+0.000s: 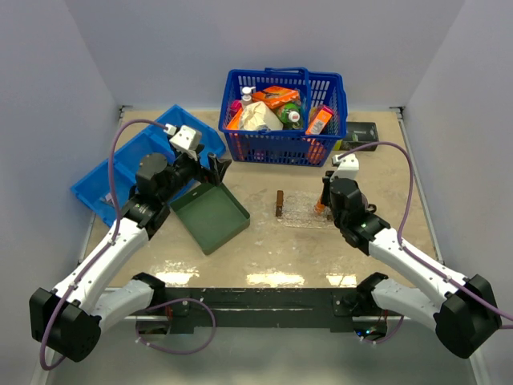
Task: Prepare toiletry sets of a toothbrush and toothpaste on the tray
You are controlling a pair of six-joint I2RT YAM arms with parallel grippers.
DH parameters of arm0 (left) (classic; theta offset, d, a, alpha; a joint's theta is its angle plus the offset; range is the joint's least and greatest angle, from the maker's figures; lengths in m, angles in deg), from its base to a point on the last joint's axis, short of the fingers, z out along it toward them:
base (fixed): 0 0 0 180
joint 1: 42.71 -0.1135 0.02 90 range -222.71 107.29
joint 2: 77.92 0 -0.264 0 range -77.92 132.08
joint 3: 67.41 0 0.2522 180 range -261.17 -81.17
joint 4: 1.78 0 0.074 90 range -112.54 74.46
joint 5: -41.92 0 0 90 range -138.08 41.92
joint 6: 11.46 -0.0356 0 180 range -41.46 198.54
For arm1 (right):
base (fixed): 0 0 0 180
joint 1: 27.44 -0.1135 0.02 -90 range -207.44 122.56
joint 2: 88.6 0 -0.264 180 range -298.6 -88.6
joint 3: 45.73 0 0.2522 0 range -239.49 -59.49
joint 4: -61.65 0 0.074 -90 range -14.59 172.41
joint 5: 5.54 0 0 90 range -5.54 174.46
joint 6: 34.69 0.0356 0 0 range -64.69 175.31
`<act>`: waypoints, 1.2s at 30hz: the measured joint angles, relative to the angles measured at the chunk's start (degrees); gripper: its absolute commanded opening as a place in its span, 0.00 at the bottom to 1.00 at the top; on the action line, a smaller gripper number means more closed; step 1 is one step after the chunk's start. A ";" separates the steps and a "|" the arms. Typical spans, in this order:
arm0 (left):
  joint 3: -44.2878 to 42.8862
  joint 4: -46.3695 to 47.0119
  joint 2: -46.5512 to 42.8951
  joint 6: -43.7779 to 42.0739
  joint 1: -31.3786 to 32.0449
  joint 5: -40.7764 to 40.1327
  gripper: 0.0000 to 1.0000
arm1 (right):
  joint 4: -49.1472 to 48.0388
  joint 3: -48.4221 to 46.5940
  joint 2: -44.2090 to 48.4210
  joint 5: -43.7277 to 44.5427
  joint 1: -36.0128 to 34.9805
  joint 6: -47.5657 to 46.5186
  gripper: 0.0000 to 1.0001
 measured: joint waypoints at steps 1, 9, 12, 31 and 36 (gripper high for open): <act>0.00 0.00 0.00 -0.02 0.00 0.00 1.00 | -0.04 0.00 0.00 0.02 0.00 0.02 0.22; 0.00 0.00 0.00 -0.44 0.00 0.00 1.00 | -0.15 0.00 0.00 0.04 0.00 0.07 0.31; 0.00 0.00 0.00 -0.79 0.00 0.00 1.00 | -0.15 0.00 0.00 0.04 0.00 0.17 0.40; -0.04 -2.62 0.33 -1.11 0.00 -3.74 0.85 | 4.26 -9.73 -0.85 -6.69 0.42 2.49 0.72; -1.22 -5.95 4.02 -0.17 0.00 -7.82 0.92 | 4.61 -12.96 -0.79 -19.21 5.25 2.54 0.70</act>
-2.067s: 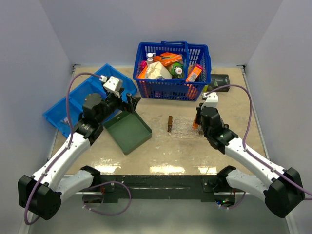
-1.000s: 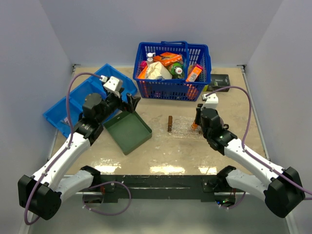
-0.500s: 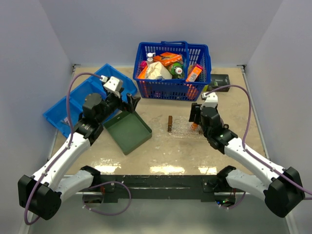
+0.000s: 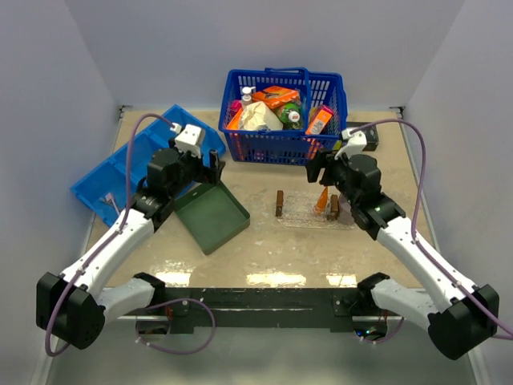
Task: Prepare toiletry sets of a toothbrush and toothpaste on the tray
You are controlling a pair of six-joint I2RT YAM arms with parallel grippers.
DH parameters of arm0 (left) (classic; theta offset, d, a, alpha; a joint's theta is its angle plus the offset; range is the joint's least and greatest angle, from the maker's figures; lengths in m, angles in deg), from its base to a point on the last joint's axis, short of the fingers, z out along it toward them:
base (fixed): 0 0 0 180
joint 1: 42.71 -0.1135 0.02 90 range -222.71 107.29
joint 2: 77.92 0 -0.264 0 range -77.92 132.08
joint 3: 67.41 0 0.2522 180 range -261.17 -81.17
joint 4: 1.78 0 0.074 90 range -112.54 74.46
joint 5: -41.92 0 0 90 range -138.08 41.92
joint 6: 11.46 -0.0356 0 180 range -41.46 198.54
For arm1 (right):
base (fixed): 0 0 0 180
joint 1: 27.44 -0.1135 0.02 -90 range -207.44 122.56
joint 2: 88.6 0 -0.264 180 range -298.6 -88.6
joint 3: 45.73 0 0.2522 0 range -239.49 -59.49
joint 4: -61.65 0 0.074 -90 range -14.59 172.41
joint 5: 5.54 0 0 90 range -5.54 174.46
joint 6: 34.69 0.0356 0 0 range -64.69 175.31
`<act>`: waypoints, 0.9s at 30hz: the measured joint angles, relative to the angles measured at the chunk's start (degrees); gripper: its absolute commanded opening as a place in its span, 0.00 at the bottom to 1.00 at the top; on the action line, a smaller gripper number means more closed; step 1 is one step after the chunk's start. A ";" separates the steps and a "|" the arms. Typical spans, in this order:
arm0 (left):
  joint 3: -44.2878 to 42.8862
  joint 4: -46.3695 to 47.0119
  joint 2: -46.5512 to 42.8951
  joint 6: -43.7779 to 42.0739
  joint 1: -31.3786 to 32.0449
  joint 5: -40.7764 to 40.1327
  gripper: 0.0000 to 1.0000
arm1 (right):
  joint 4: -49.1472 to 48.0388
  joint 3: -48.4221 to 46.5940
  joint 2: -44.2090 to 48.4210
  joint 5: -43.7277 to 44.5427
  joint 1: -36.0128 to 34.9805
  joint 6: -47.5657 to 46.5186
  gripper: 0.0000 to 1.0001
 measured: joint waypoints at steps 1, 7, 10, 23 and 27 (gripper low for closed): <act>-0.17 -0.66 0.85 0.50 -0.02 -1.07 0.92 | -0.28 -0.31 0.02 -3.15 1.27 0.04 0.70; -0.33 -5.99 3.69 7.02 -0.50 -8.24 0.91 | -0.20 -2.29 -0.31 -14.91 3.32 -0.24 0.68; -0.52 -9.42 4.79 13.16 -1.20 -15.21 0.90 | 0.24 -3.28 -0.50 -17.35 3.32 -0.74 0.67; -5.03 -16.24 12.44 35.71 -13.40 -28.63 0.77 | 0.44 -3.39 0.20 -19.30 3.32 -3.06 0.66; -10.69 -17.86 18.91 40.74 -13.42 -33.51 0.68 | 0.37 -2.93 0.98 -19.26 3.32 -3.45 0.66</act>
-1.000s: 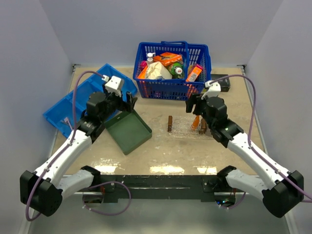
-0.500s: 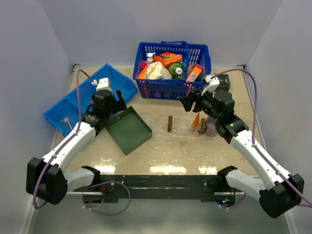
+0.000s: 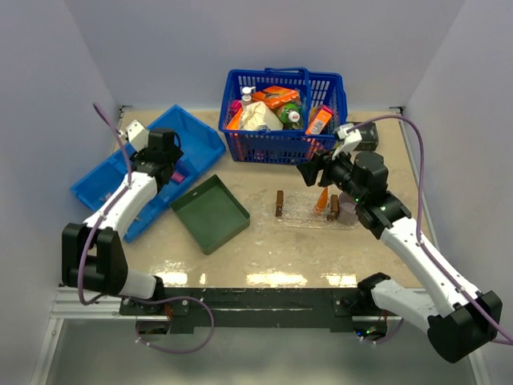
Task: Prepare toiletry sets of a toothbrush and toothpaste on the tray
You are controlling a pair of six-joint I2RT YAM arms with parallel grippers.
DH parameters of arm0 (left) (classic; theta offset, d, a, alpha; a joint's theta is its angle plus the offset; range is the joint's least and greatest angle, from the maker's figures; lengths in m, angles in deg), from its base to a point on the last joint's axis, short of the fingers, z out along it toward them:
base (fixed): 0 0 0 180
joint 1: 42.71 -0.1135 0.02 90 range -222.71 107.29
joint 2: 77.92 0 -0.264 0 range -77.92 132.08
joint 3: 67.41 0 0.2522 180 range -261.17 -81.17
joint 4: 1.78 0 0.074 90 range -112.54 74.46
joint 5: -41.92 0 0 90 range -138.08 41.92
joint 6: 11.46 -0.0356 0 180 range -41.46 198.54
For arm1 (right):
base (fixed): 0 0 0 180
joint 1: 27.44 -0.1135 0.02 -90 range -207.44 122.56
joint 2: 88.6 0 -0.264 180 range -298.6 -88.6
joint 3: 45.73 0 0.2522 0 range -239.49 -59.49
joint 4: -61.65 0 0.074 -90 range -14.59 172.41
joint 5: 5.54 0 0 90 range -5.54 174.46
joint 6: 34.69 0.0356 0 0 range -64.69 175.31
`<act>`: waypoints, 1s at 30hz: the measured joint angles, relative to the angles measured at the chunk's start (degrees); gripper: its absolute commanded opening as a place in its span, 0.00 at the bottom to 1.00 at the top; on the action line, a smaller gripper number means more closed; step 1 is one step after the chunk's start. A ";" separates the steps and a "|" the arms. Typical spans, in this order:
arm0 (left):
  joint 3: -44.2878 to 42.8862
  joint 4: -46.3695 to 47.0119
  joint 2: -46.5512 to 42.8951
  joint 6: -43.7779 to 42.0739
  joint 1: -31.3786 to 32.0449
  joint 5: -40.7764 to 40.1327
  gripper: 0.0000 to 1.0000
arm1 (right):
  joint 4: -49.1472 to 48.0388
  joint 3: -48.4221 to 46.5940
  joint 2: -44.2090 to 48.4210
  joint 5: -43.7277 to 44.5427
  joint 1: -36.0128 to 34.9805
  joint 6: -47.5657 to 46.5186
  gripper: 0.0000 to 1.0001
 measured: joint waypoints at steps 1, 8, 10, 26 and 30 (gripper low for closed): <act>-1.22 -0.46 1.68 1.29 0.00 -1.36 0.66 | -0.07 0.20 0.22 0.00 0.00 -0.09 0.66; -6.82 -8.20 12.41 9.70 -0.02 -8.11 0.59 | -0.22 1.66 2.34 0.39 0.00 -0.68 0.67; -7.67 -9.57 14.78 11.13 -0.02 -8.35 0.58 | -0.44 1.66 2.67 0.39 0.00 -0.72 0.67; -11.13 -10.05 24.72 13.16 -5.88 -2.14 0.56 | -0.48 1.81 2.71 0.44 0.02 -0.90 0.68; -11.13 -8.22 25.35 12.22 -6.14 -0.72 0.56 | -0.66 2.27 2.71 0.44 0.02 -0.90 0.68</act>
